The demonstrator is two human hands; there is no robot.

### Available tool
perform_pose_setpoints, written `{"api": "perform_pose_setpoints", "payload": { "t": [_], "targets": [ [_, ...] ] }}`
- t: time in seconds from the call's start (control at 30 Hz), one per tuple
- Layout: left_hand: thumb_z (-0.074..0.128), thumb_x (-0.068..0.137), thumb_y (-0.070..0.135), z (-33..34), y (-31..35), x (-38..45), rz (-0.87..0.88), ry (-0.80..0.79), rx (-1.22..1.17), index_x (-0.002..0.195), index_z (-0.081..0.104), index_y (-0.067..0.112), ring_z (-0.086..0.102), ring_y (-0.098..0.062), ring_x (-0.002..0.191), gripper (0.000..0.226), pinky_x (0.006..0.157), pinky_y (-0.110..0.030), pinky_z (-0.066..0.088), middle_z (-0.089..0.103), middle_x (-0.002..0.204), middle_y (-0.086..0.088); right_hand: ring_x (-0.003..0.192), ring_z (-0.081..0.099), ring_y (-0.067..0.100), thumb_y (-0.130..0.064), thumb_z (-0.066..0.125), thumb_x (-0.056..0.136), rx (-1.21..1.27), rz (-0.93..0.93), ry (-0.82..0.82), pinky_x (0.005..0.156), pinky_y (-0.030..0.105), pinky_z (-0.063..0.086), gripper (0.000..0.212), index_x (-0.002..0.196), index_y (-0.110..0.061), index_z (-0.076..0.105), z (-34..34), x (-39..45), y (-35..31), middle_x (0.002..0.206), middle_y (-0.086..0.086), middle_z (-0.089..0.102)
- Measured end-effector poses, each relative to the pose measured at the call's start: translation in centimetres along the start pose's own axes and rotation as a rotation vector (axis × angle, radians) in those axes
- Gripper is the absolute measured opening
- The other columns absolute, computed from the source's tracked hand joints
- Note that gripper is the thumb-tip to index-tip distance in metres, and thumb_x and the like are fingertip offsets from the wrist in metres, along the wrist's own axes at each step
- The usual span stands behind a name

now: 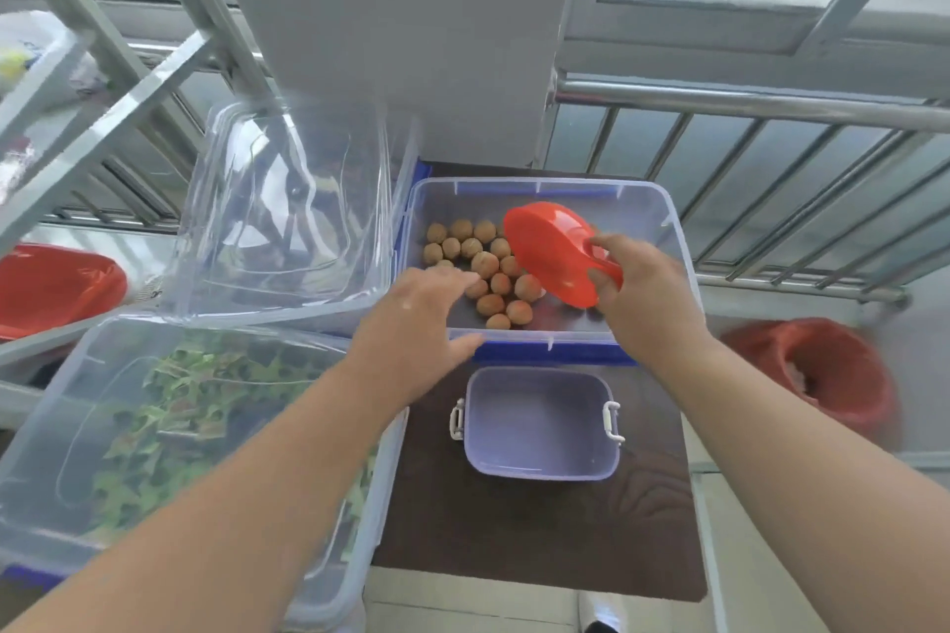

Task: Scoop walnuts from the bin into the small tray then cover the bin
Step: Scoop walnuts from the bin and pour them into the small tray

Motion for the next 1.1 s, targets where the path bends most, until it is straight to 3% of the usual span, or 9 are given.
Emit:
{"api": "perform_pose_setpoints", "payload": {
  "t": [0.17,0.27,0.37,0.57,0.67,0.77,0.93,1.0,1.1],
  "targets": [
    [0.085,0.082,0.038,-1.4,-1.3,1.8,0.155,-0.144,0.129,0.139,0.066,0.023,0.062,-0.019,0.117,0.062,0.102,-0.039,0.052,0.069,0.128,0.004,0.086,0.075,0.027,-0.030,0.072,0.097,0.003,-0.028,-0.004,0.092,0.041,0.058,0.037,0.134,-0.026,0.070,1.2,0.8,-0.6,0.105,0.004,0.079],
    [0.083,0.084,0.035,-0.8,-1.8,1.9,0.169,-0.131,0.172,0.125,0.069,0.019,0.063,-0.015,0.098,0.046,0.089,-0.039,0.054,0.068,0.109,0.008,0.052,0.071,0.012,-0.035,0.070,0.099,0.055,-0.018,0.015,0.067,0.017,0.058,0.025,0.124,-0.032,0.073,1.8,1.1,-0.2,0.081,-0.009,0.077],
    [0.081,0.084,0.033,0.1,-2.4,1.6,0.168,-0.081,0.178,0.120,0.071,0.021,0.065,-0.011,0.087,0.040,0.082,-0.038,0.056,0.073,0.102,0.007,0.055,0.067,-0.001,-0.040,0.067,0.100,0.074,-0.044,0.071,0.051,0.001,0.041,0.018,0.115,-0.039,0.075,2.1,1.0,0.3,0.076,-0.021,0.072],
    [0.085,0.073,0.043,1.1,-3.9,1.0,0.138,0.058,0.090,0.126,0.068,0.048,0.071,0.002,0.084,0.056,0.077,-0.017,0.058,0.076,0.092,0.014,0.077,0.064,-0.002,-0.049,0.059,0.101,-0.019,-0.094,0.161,0.068,0.026,0.043,0.018,0.099,-0.047,0.077,2.5,1.5,1.3,0.076,-0.026,0.068],
    [0.086,0.068,0.044,1.5,-4.1,1.0,0.133,0.092,-0.010,0.137,0.061,0.043,0.072,0.003,0.087,0.073,0.078,-0.015,0.058,0.073,0.101,0.017,0.073,0.058,0.000,-0.047,0.059,0.101,-0.140,-0.157,0.184,0.062,0.020,0.036,0.025,0.088,-0.038,0.078,2.4,1.9,1.3,0.071,-0.017,0.069],
    [0.087,0.068,0.045,2.0,-4.4,1.1,0.123,0.089,0.003,0.152,0.045,0.038,0.071,0.003,0.090,0.094,0.081,-0.019,0.060,0.070,0.105,0.019,0.074,0.056,0.016,-0.048,0.058,0.100,-0.227,-0.209,0.174,0.063,0.034,0.036,0.036,0.081,-0.027,0.081,2.5,2.0,0.4,0.068,-0.001,0.071],
    [0.087,0.076,0.038,2.1,-3.6,0.2,0.082,0.063,0.008,0.165,0.022,0.035,0.070,-0.003,0.091,0.110,0.089,-0.025,0.060,0.064,0.109,0.019,0.064,0.055,0.025,-0.041,0.052,0.102,-0.315,-0.262,0.084,0.067,0.038,0.045,0.050,0.055,-0.022,0.053,3.2,0.1,-2.4,0.053,-0.005,0.053],
    [0.085,0.079,0.037,1.8,-3.0,-0.4,0.076,0.033,0.014,0.167,0.019,0.031,0.070,-0.008,0.093,0.110,0.092,-0.032,0.060,0.065,0.110,0.013,0.070,0.058,0.029,-0.040,0.047,0.105,-0.348,-0.242,0.018,0.070,0.038,0.050,0.044,0.065,-0.022,0.053,3.7,-0.1,-3.5,0.066,0.000,0.058],
    [0.081,0.083,0.033,1.0,-1.6,-1.0,0.091,0.001,0.094,0.159,0.034,0.022,0.070,-0.016,0.101,0.089,0.095,-0.034,0.058,0.069,0.114,0.006,0.072,0.060,0.029,-0.033,0.043,0.107,-0.339,-0.256,0.033,0.069,0.042,0.055,0.029,0.104,-0.011,0.062,3.9,-0.2,-5.2,0.080,0.003,0.060]
  ]
}}
Point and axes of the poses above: each hand's wrist, its own x-axis towards the middle knuckle, its own z-axis out of the palm, y = z × x, the point moved 5 cm from there along x, towards the middle knuckle
